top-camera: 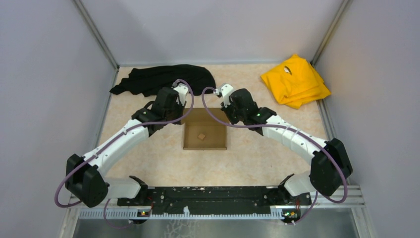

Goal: Fold the paper box

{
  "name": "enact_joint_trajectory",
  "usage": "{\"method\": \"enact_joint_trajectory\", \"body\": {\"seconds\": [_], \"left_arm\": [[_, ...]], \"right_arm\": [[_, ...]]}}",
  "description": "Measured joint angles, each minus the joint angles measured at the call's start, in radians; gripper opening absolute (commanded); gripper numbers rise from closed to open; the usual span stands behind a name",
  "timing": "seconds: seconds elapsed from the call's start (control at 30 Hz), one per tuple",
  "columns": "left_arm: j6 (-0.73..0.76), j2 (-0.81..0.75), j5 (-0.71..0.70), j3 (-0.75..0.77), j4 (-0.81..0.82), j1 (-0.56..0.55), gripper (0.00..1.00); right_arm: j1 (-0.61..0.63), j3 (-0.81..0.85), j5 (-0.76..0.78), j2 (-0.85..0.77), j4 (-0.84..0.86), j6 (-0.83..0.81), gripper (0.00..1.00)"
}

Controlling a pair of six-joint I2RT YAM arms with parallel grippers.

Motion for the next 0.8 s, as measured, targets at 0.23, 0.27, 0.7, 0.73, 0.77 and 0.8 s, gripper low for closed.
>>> {"method": "enact_joint_trajectory", "body": {"seconds": [0.23, 0.27, 0.7, 0.73, 0.77, 0.8], "left_arm": [[0.001, 0.000, -0.011, -0.002, 0.000, 0.000, 0.27], [0.002, 0.000, -0.014, -0.002, 0.000, 0.000, 0.29], [0.045, -0.036, -0.056, -0.014, 0.005, 0.000, 0.37], [0.051, -0.042, -0.059, -0.014, 0.005, 0.000, 0.37], [0.059, -0.048, -0.062, -0.014, 0.006, 0.000, 0.37], [0.065, -0.051, -0.063, -0.014, 0.006, 0.000, 0.37]], "right_arm": [[0.000, 0.000, 0.000, 0.000, 0.001, 0.000, 0.00], [0.000, 0.000, 0.000, 0.000, 0.002, 0.000, 0.00], [0.001, 0.000, -0.005, 0.000, 0.020, 0.000, 0.00], [0.001, 0.000, -0.005, 0.000, 0.020, -0.001, 0.00], [0.002, 0.000, -0.005, 0.000, 0.021, -0.001, 0.00], [0.004, 0.000, -0.006, 0.000, 0.021, -0.001, 0.00]]}}
